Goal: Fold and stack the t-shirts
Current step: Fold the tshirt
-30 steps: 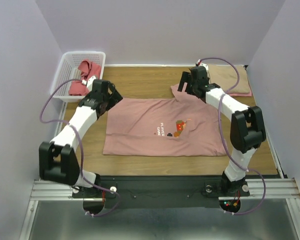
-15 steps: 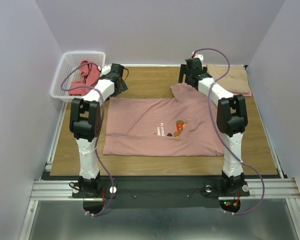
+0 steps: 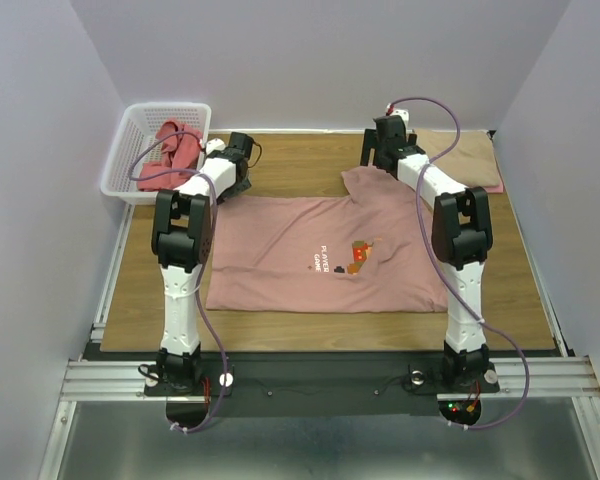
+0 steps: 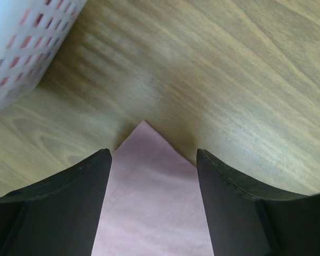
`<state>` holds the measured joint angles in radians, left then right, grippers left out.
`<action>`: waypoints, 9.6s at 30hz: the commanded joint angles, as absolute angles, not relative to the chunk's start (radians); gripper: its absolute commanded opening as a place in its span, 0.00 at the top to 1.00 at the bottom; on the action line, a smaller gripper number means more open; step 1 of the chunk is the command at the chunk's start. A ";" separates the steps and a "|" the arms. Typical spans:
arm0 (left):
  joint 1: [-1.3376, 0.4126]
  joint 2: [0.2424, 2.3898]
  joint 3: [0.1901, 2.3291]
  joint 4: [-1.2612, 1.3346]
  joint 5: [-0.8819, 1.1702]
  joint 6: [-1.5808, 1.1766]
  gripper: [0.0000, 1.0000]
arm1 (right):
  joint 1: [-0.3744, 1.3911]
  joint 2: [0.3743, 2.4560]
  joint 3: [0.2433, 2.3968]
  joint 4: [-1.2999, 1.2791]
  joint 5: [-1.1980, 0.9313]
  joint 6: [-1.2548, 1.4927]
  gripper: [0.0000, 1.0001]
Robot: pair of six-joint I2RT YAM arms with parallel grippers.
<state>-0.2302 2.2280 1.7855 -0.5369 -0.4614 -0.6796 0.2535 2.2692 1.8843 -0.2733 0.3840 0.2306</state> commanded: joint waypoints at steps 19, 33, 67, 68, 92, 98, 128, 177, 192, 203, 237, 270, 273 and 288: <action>-0.255 2.240 1.772 -0.528 -0.480 -0.715 1.00 | 0.212 2.523 2.249 -0.255 0.396 0.167 0.00; -0.256 2.184 1.712 -0.497 -0.491 -0.706 1.00 | 0.184 2.706 2.415 -0.247 0.215 0.161 0.44; -0.259 2.027 1.531 -0.437 -0.427 -0.732 1.00 | 0.206 2.254 1.942 -0.189 0.152 0.173 1.00; -0.261 2.001 1.514 -0.422 -0.423 -0.735 1.00 | 0.206 2.206 1.872 -0.180 0.152 0.182 1.00; -0.273 2.002 1.512 -0.402 -0.417 -0.713 1.00 | 0.206 2.520 2.163 -0.101 0.255 0.106 0.35; -0.273 2.020 1.508 -0.399 -0.420 -0.709 1.00 | 0.204 2.542 2.128 -0.106 0.255 0.113 0.50; -0.311 1.809 1.309 -0.357 -0.399 -0.715 1.00 | 0.207 1.814 1.392 0.054 0.193 0.221 1.00; -0.304 1.553 1.062 -0.336 -0.517 -0.719 1.00 | 0.212 0.928 0.776 -0.334 0.334 0.455 1.00; -0.305 1.477 0.827 -0.239 -0.416 -0.744 1.00 | 0.212 0.802 0.670 -0.566 0.396 0.675 0.99; -0.305 1.396 0.775 -0.363 -0.477 -0.834 0.23 | 0.213 0.674 0.649 -0.735 0.295 0.807 0.46; -0.387 1.655 0.896 -0.106 -0.137 -0.736 0.02 | 0.221 1.368 0.735 -0.187 -0.369 0.486 0.00; -0.388 1.580 0.808 -0.064 -0.138 -0.781 0.02 | 0.362 1.453 0.949 -0.371 0.049 0.414 0.00; -0.388 1.577 0.799 -0.061 -0.143 -0.779 0.02 | 0.364 1.544 0.979 -0.368 0.051 0.422 0.00; -0.388 1.585 0.787 -0.054 -0.150 -0.785 0.02 | 0.362 1.370 0.787 -0.356 -0.233 0.420 0.00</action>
<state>-0.3950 1.5867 0.8223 0.0151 -0.1329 -0.7872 0.3611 1.4006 0.8005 -0.3756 -0.1402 0.4400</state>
